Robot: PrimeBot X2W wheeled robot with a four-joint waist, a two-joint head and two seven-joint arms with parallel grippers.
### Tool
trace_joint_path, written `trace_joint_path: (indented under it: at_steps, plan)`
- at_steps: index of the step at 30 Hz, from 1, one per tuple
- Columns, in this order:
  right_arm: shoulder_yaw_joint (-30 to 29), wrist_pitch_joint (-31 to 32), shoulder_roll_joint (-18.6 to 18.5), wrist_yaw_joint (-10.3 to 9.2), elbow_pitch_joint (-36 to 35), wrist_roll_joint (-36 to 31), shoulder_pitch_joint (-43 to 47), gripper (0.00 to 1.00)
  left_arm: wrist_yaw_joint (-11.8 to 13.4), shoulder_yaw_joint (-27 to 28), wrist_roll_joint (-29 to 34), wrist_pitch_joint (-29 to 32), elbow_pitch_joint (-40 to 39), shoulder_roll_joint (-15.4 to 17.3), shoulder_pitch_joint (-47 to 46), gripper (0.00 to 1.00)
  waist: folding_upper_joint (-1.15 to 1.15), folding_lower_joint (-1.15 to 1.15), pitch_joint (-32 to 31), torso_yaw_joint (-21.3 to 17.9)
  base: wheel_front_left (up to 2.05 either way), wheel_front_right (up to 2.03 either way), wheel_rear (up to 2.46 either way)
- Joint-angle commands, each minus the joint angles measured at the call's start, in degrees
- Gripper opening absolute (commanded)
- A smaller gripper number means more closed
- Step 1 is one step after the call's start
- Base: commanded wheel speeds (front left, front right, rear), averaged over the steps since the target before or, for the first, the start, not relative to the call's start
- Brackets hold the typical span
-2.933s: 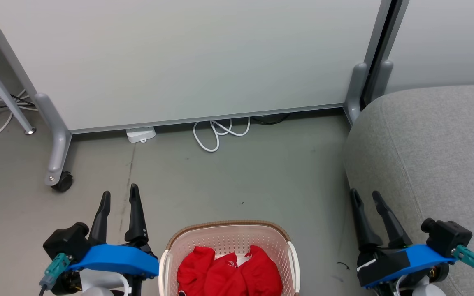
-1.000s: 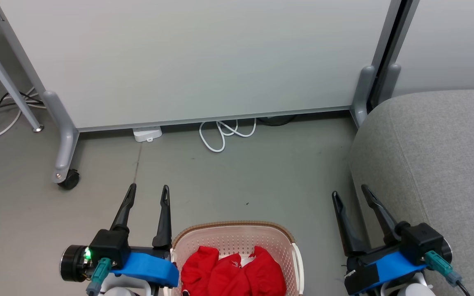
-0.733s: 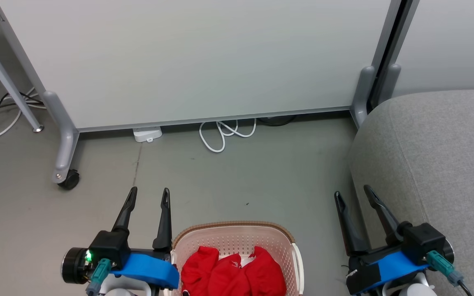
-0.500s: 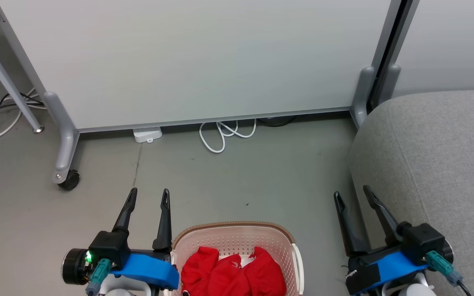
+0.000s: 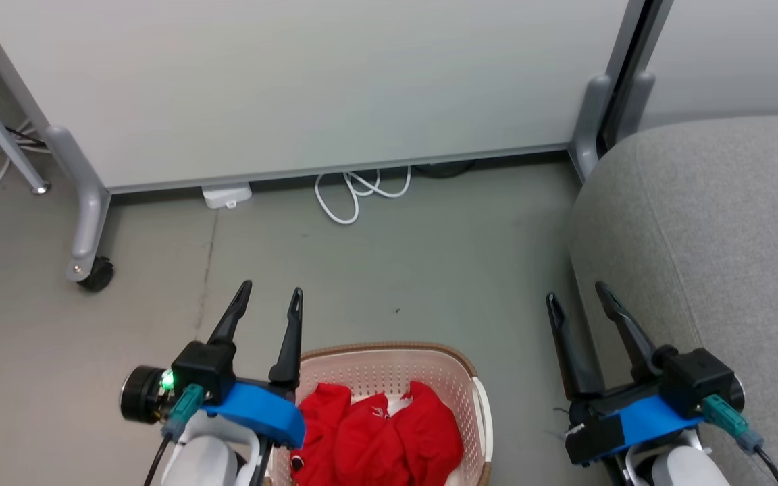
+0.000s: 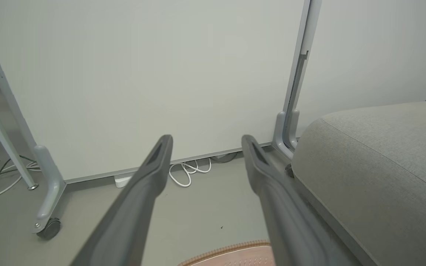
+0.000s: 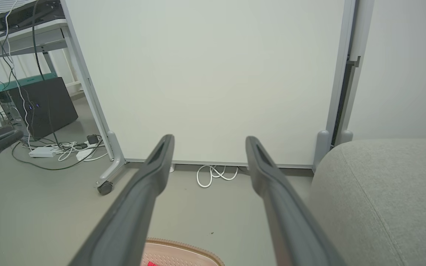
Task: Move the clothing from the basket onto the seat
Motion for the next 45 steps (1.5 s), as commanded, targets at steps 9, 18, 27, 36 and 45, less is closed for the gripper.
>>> trace_joint_path:
  at_steps: [9,18,27,36,45]
  plan:
    - [0.19,-0.12,-0.30,0.07,-2.23,-0.85,-5.15,1.00,-1.70,-4.35,1.48,-0.16,8.02,1.48,-9.87,1.00,0.00,0.00,9.17,-3.02,0.00,0.00,0.00]
    - [0.52,-0.12,-0.26,0.08,-4.47,-0.87,-11.12,1.00,-1.72,-13.02,-0.50,-0.16,18.21,3.59,-18.76,1.00,0.00,0.00,19.14,-6.31,0.00,0.00,0.00]
    - [0.70,-0.11,-0.26,0.07,-6.74,-1.41,-15.46,1.00,-1.73,-23.09,-3.76,-0.16,29.03,4.75,-27.70,1.00,0.00,0.00,28.46,-8.11,0.00,0.00,0.00]
    - [1.14,-0.12,-0.26,0.07,-9.69,-1.81,-19.83,1.00,-1.72,-32.84,-6.83,-0.11,39.42,5.93,-35.25,1.00,0.00,0.00,37.22,-9.70,0.00,0.00,0.00]
    - [1.41,-0.12,-0.25,0.07,-12.01,-1.34,-22.14,1.00,-1.73,-43.35,-10.14,1.89,46.14,6.65,-39.71,1.00,0.00,0.00,43.30,-11.13,0.00,0.00,0.00]
